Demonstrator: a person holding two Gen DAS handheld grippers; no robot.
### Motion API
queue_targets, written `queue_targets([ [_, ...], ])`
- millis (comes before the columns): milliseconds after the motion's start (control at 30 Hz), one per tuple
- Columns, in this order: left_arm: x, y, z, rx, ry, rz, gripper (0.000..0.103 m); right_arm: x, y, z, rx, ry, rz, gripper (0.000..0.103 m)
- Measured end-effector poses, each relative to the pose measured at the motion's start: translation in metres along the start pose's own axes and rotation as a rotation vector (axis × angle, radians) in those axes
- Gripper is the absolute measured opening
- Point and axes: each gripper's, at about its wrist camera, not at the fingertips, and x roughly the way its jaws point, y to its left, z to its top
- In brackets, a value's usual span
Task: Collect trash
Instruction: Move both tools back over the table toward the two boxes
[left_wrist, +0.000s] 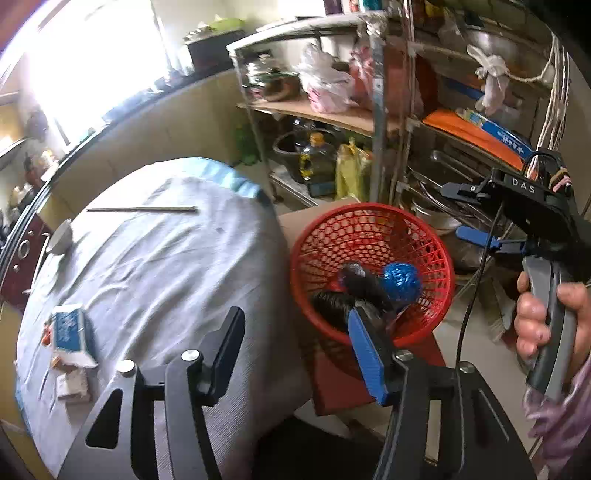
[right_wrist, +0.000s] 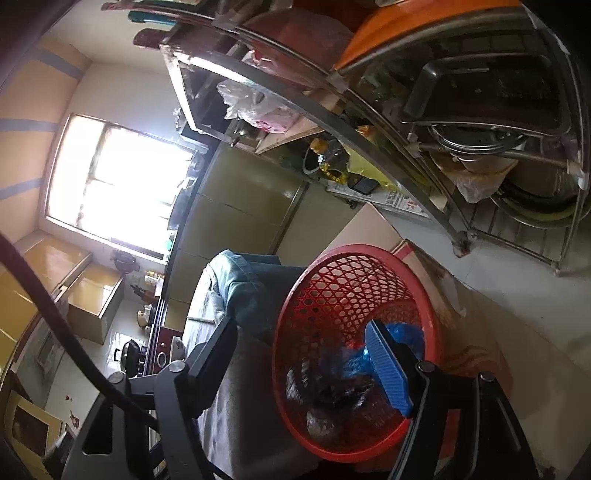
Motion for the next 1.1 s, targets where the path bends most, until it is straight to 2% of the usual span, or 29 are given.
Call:
queue_targets([
  [267, -0.037, 0.054, -0.039, -0.121, -0.026, 0.098, 0.066, 0.000, 0.027, -0.008, -0.062, 0.009, 0.017, 0.075],
  [433, -0.058, 0.104, -0.070, -0.272, -0.039, 0.166, 0.066, 0.007, 0.046, -0.019, -0.109, 0.038, 0.020, 0.075],
  [567, -0.077, 0.158, -0.093, -0.434, -0.067, 0.247, 0.066, 0.016, 0.063, -0.032, -0.156, 0.071, 0.021, 0.075],
  [800, -0.110, 0.242, -0.144, -0.682, -0.100, 0.411, 0.066, 0.035, 0.109, -0.065, -0.279, 0.140, 0.037, 0.075],
  [933, -0.119, 0.272, -0.175, -0.759, -0.086, 0.507, 0.067, 0.054, 0.144, -0.089, -0.368, 0.200, 0.054, 0.075],
  [1100, -0.120, 0.303, -0.209, -0.845, -0.052, 0.569, 0.067, 0.085, 0.196, -0.132, -0.512, 0.303, 0.101, 0.075],
])
